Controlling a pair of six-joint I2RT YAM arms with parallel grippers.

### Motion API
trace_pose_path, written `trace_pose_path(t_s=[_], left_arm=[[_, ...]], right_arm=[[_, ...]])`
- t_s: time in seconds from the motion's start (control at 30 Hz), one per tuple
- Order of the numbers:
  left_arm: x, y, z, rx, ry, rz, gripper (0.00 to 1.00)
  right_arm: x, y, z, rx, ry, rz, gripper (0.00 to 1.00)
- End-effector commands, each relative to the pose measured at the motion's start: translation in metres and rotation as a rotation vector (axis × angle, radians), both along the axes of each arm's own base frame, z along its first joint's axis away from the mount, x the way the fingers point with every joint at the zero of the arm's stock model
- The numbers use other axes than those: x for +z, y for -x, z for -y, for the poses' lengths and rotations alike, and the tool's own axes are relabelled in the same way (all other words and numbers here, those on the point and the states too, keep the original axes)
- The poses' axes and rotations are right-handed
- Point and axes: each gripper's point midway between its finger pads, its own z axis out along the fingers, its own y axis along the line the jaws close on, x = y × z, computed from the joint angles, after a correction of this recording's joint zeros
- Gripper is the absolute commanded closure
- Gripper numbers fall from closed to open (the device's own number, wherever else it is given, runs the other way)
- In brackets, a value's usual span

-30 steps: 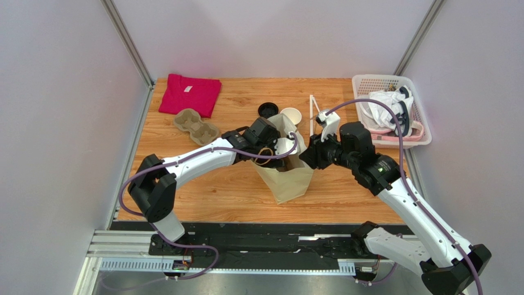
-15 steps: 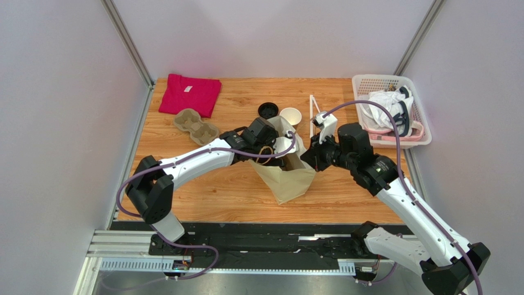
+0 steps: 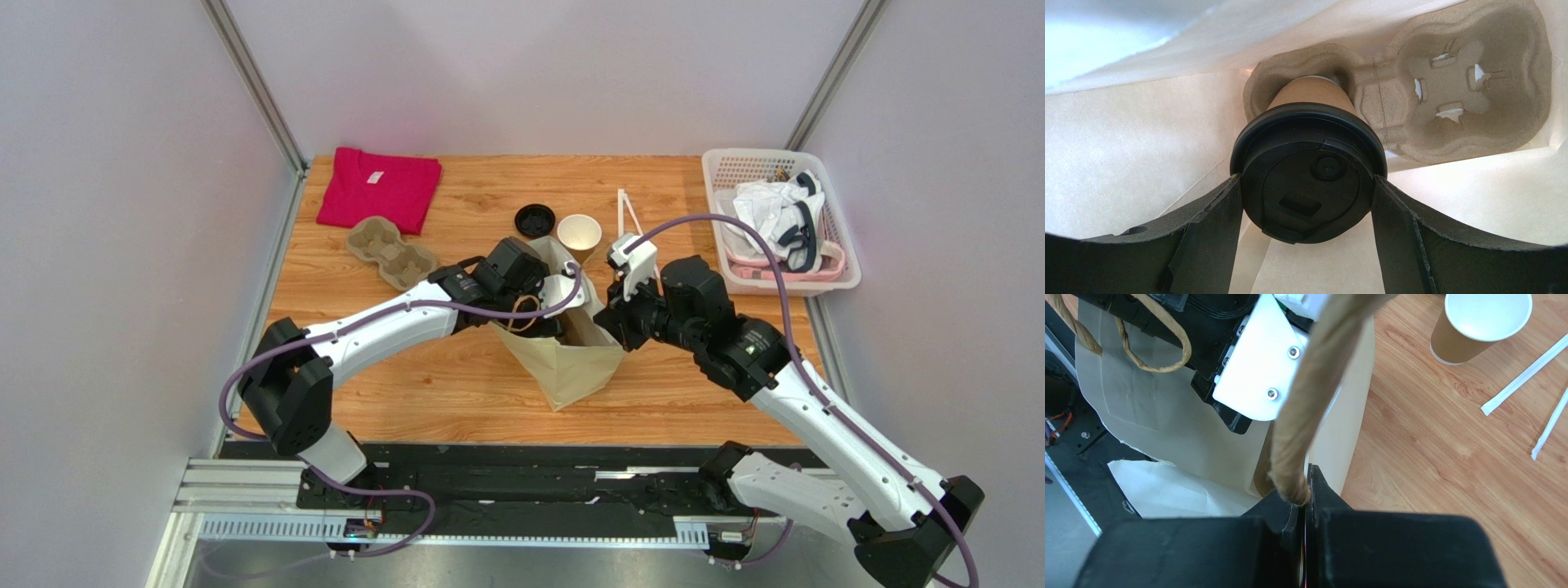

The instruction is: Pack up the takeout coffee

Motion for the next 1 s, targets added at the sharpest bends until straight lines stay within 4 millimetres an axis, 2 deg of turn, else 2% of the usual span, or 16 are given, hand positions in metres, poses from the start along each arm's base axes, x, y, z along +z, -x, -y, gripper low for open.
trace_pose_path(t_s=[0.0, 0.07, 0.1, 0.13, 0.67, 0.97], left_arm=[[0.017, 0.009, 0.009, -0.022, 0.078, 0.001, 0.28], [0.02, 0.007, 0.01, -0.02, 0.088, 0.01, 0.27], [0.022, 0.006, 0.01, -0.014, 0.094, 0.014, 0.05], [0.023, 0.005, 0.011, -0.011, 0.097, 0.015, 0.01], [0.047, -0.004, 0.014, 0.001, 0.206, 0.049, 0.01], [0.061, -0.001, 0.015, -0.024, 0.268, 0.047, 0.01]], right_arm=[[0.011, -0.007, 0.0, 0.015, 0.032, 0.123, 1.0], [0.01, -0.008, 0.001, 0.009, 0.043, 0.13, 1.0], [0.011, -0.009, 0.0, 0.012, 0.048, 0.138, 1.0], [0.012, -0.009, 0.0, 0.012, 0.048, 0.144, 1.0], [0.017, -0.02, 0.0, -0.001, 0.087, 0.202, 1.0], [0.018, -0.027, 0.002, -0.027, 0.111, 0.219, 1.0]])
